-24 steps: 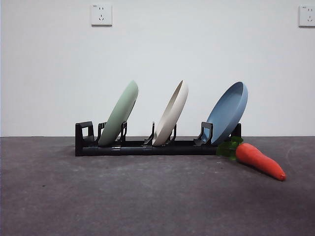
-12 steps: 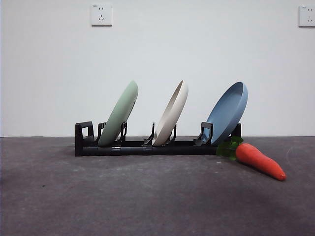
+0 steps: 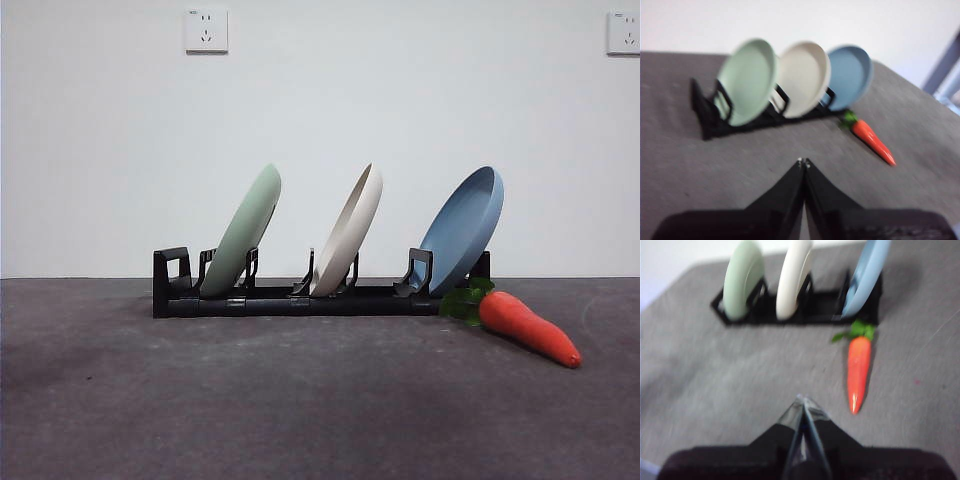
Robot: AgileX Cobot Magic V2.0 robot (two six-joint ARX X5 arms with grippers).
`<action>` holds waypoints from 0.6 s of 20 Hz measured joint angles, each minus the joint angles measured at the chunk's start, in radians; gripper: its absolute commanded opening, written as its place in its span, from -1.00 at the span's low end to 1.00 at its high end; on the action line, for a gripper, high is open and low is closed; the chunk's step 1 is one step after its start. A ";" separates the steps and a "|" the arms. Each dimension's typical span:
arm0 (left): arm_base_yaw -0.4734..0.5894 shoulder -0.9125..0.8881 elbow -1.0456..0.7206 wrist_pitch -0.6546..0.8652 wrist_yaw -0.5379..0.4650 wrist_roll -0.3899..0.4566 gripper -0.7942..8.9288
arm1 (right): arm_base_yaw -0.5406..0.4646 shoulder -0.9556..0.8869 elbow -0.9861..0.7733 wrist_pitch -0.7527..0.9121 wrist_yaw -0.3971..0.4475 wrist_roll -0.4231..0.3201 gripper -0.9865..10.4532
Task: Take the green plate from the plate rack,put the plate on the table,take the carrot from the table,put the carrot in the plate
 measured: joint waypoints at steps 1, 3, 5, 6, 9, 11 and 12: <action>0.000 0.018 0.024 -0.033 0.018 0.016 -0.85 | 0.000 0.023 0.028 -0.040 -0.010 -0.025 -0.85; 0.000 0.049 0.062 -0.090 0.045 0.045 -0.85 | 0.000 0.061 0.074 -0.110 -0.021 -0.067 -0.85; 0.000 0.080 0.100 -0.160 0.075 0.085 -0.85 | 0.000 0.102 0.118 -0.195 -0.055 -0.114 -0.85; 0.000 0.092 0.115 -0.195 0.093 0.106 -0.85 | 0.000 0.121 0.133 -0.233 -0.083 -0.135 -0.85; 0.000 0.099 0.119 -0.214 0.102 0.127 -0.73 | 0.000 0.142 0.137 -0.256 -0.094 -0.162 -0.78; 0.000 0.099 0.119 -0.214 0.093 0.123 0.05 | 0.000 0.145 0.137 -0.255 -0.093 -0.167 -0.24; 0.000 0.099 0.119 -0.214 0.079 0.117 0.42 | 0.000 0.145 0.137 -0.255 -0.093 -0.167 0.12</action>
